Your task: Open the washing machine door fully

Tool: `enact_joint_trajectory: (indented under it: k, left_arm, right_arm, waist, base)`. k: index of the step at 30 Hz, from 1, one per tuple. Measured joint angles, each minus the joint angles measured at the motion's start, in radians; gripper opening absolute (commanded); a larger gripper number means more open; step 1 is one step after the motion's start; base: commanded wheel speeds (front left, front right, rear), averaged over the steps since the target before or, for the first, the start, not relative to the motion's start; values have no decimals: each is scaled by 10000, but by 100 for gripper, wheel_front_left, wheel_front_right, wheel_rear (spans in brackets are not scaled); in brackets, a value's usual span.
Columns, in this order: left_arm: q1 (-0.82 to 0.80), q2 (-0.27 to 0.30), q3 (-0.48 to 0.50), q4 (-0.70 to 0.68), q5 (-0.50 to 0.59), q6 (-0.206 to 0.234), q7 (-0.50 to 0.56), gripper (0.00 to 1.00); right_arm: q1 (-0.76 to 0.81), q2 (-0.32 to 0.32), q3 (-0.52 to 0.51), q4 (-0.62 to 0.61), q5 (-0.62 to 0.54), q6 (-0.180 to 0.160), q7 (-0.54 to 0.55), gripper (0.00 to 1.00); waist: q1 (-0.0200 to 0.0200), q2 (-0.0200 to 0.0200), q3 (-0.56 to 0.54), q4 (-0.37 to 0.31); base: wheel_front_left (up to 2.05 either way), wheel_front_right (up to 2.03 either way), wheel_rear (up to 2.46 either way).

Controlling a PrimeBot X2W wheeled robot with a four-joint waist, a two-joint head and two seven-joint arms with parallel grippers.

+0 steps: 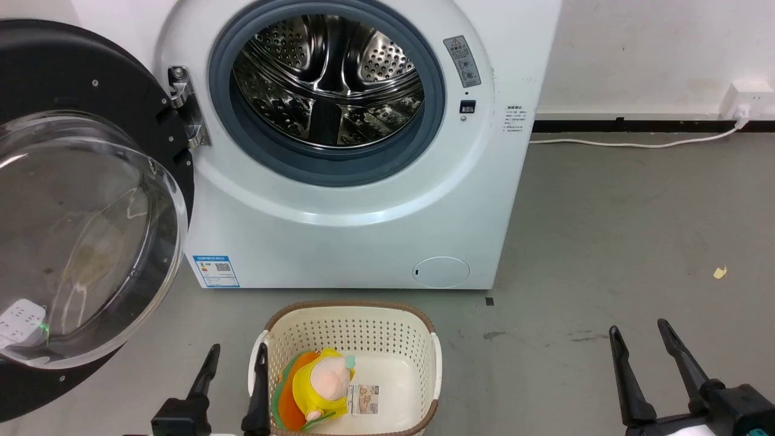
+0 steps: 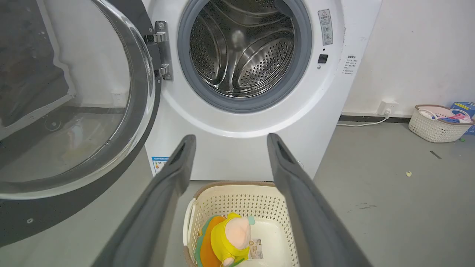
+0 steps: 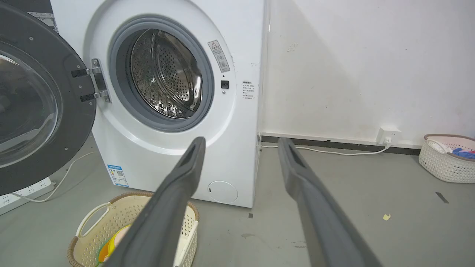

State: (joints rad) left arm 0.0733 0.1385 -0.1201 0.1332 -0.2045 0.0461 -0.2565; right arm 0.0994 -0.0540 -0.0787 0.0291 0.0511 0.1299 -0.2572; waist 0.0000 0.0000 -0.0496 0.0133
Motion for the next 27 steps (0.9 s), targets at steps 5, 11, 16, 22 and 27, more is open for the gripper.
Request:
enact_joint_trajectory:
  k: [5, 11, 16, 22, 27]
  left_arm:
    - [82, -205, -27, 61, 77, 33, 0, 100]
    - [81, -303, 6, 115, 184, -48, 0, 100]
    - [81, -347, 38, 115, 272, -52, 0, 100]
    - [80, -426, 90, 144, 343, -56, 0, 100]
    - [73, -485, 84, 69, 343, -111, 6, 0]
  right_arm:
    - [-1, 0, -17, 102, 29, 0, -2, 100]
    - [-1, 0, -27, 186, 31, 0, 0, 100]
    - [-3, 0, -2, 205, 31, 0, 0, 100]
    - [-3, 0, 12, 226, 31, 0, 0, 100]
    - [-12, -2, 12, 226, 31, 0, 4, 0]
  waist:
    - [0, 0, -11, 27]
    - [1, 0, 2, 99]
    - [0, 0, 29, 129]
    - [1, 0, 49, 182]
    - [1, 0, 65, 202]
  base:
    - [0, 0, 0]
    - [0, 0, 0]
    - [0, 0, 0]
    - [0, 0, 0]
    - [0, 0, 0]
